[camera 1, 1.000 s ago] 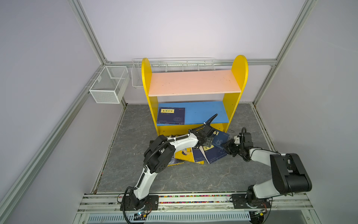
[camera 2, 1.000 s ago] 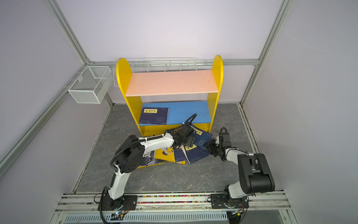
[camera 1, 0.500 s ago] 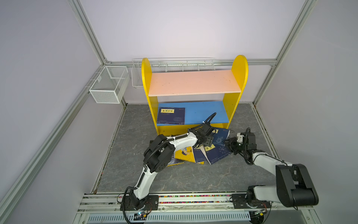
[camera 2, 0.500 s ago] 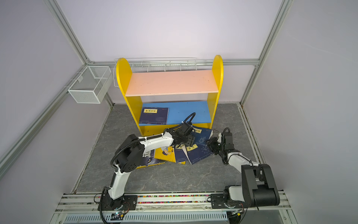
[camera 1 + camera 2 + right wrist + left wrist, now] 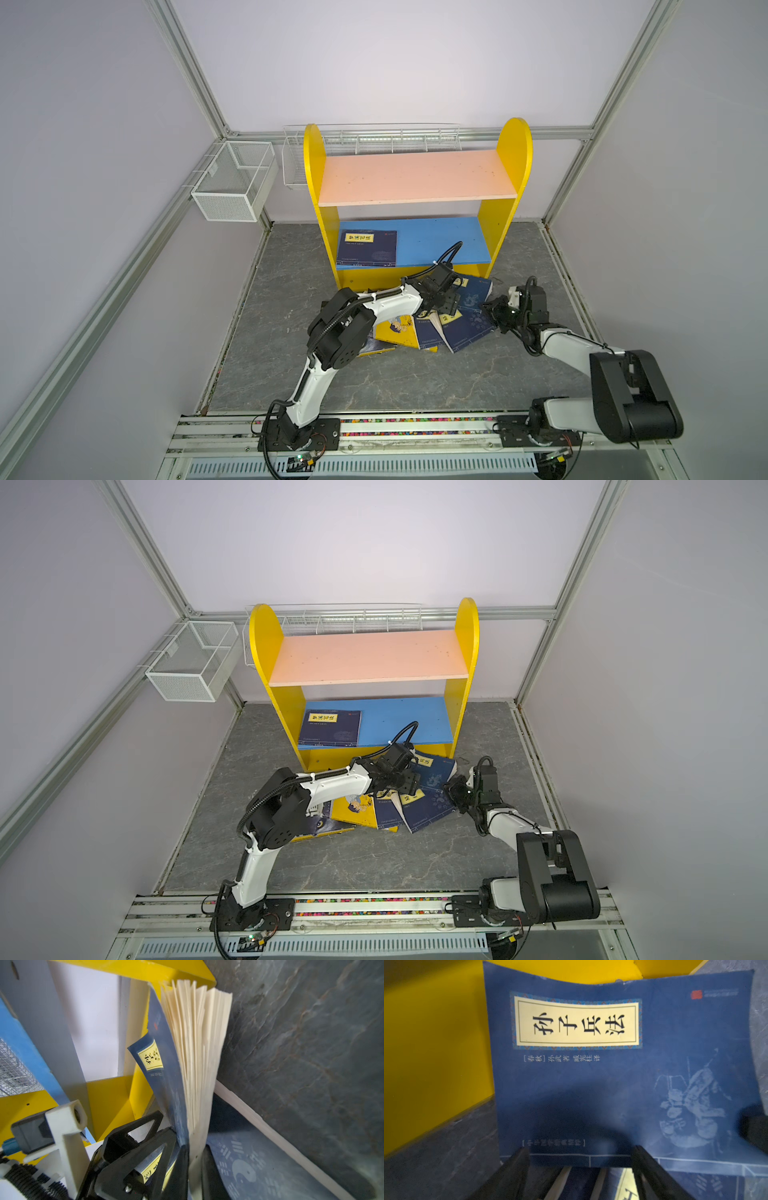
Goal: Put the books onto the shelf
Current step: 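Carry the book onto the blue shelf with the right gripper while the left withdraws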
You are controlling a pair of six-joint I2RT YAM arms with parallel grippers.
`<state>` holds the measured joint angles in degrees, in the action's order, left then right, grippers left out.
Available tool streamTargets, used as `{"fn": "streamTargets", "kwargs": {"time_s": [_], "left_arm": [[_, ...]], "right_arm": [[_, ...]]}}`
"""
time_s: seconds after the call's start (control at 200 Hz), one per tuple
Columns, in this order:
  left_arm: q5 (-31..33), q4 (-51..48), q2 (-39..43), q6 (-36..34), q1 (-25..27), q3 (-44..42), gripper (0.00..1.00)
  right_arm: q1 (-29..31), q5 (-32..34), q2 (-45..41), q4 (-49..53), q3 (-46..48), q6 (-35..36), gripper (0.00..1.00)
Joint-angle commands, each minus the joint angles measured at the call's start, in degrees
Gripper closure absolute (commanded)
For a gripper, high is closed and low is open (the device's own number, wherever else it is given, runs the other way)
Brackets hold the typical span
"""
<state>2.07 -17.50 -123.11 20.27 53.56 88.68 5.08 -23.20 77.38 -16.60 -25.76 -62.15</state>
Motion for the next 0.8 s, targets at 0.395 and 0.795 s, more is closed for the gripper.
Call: {"fn": "streamTargets", "kwargs": {"time_s": [0.395,0.795], "left_arm": [[3.8,1.9,11.0,-3.6,1.6,-6.1,0.06],[28.9,7.2,38.1,11.4,1.5,-24.6,0.03]], "right_arm": [[1.1,3.9,-23.3,26.6,-7.4,17.2,0.94],[0.8,-7.5,-36.6,33.6,-14.8,20.2,0.94]]}}
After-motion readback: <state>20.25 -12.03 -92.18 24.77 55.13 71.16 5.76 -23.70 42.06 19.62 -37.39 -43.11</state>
